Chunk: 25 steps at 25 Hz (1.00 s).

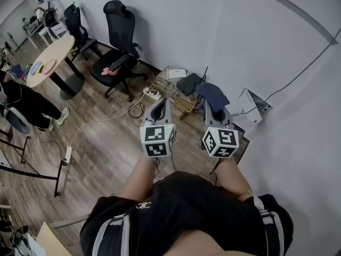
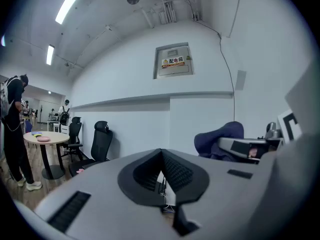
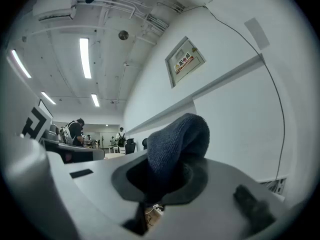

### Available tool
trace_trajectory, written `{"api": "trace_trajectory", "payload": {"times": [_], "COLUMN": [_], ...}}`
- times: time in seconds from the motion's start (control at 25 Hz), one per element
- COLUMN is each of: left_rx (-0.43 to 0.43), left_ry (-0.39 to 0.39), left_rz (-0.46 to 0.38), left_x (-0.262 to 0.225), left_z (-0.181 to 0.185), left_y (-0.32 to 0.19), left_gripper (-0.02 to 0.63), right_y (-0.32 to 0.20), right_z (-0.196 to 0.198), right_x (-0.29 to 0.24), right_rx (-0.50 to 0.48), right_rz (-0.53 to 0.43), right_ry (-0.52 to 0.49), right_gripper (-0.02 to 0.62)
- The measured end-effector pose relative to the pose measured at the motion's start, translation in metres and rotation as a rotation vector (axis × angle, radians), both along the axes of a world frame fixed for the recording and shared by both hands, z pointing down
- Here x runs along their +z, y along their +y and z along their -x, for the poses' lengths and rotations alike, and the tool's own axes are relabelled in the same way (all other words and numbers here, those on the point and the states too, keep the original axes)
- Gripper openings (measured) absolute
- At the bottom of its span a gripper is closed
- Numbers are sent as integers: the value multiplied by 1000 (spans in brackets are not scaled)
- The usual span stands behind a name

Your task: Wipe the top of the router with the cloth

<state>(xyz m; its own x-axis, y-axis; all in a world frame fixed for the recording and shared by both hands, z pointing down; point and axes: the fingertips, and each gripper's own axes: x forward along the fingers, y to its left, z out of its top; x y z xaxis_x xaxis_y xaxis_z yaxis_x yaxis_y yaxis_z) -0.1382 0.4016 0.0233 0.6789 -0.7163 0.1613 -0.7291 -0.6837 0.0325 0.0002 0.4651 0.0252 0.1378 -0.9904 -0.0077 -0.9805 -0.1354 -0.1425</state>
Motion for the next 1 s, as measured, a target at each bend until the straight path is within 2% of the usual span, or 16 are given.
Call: {"api": "trace_trajectory", "payload": {"times": [0.6,0.84,1.0], "left_rx": [-7,23,52], "left_ry": [-17,-15,-39], "left_rz": [7,21,-1], "left_x": [7,16,18], "left_z": [-25,-56,-87], "left_y": [21,41,55], "left_gripper": [11,11,11], "right_y": [16,35,47], "right_z": [-16,-38,-60], "right_x": [6,11,16], "right_rx": [-18,-29,-32], "right_rz": [-11,-7,-5], "right_ry": [-16,-33,-42], "right_gripper": [44,44,44]}}
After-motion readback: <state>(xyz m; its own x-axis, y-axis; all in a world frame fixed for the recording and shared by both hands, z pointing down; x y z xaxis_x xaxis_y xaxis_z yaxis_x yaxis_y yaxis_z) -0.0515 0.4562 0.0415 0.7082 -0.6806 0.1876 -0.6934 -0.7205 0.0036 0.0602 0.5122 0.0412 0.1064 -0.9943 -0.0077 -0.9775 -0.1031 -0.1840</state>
